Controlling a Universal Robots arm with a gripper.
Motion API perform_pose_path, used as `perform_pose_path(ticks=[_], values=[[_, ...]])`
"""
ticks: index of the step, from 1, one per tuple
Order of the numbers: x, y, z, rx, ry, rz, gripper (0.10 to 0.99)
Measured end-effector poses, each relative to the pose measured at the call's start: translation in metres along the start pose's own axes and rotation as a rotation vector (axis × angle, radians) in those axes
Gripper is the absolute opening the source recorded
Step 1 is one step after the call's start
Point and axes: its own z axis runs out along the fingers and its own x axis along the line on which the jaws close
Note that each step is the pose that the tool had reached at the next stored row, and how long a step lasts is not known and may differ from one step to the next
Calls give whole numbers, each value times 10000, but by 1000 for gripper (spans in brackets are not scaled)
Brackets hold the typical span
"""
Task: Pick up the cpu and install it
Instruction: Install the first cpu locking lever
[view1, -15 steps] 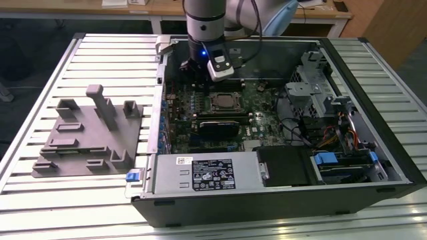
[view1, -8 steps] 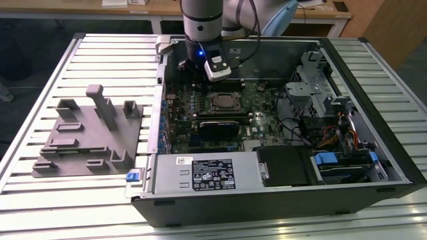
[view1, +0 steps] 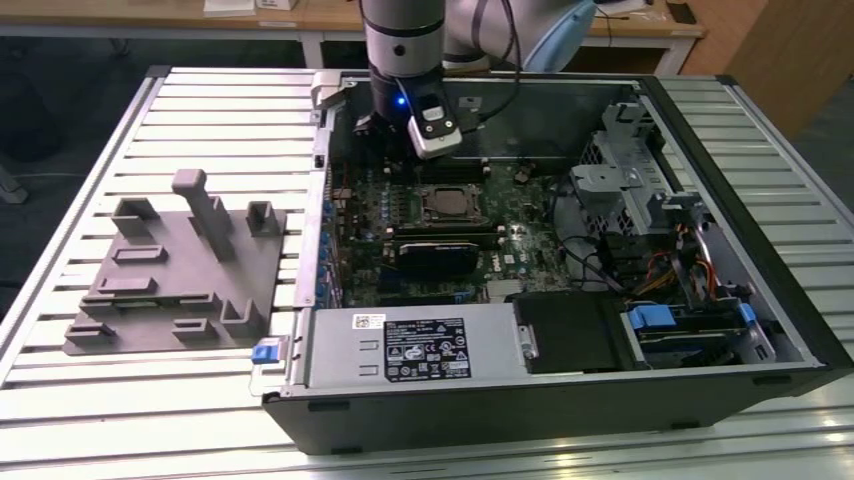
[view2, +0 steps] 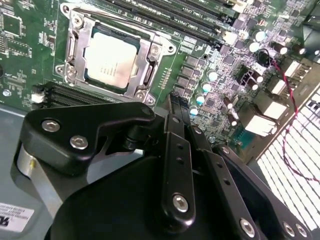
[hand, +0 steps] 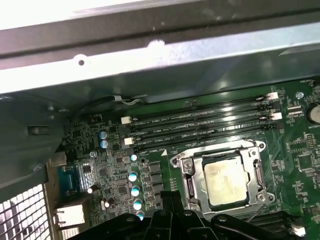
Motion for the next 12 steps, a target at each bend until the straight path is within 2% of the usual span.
perform_pose_path(ticks=[3,6,7,11,12], values=[[0,1,-18,-34,-5,2,106],[4,0,-19,-131,15,6,106],[4,0,-19,-203,28,7,106],[9,-1,-19,-651,113,18,106],[12,-2,-19,-731,128,19,106]])
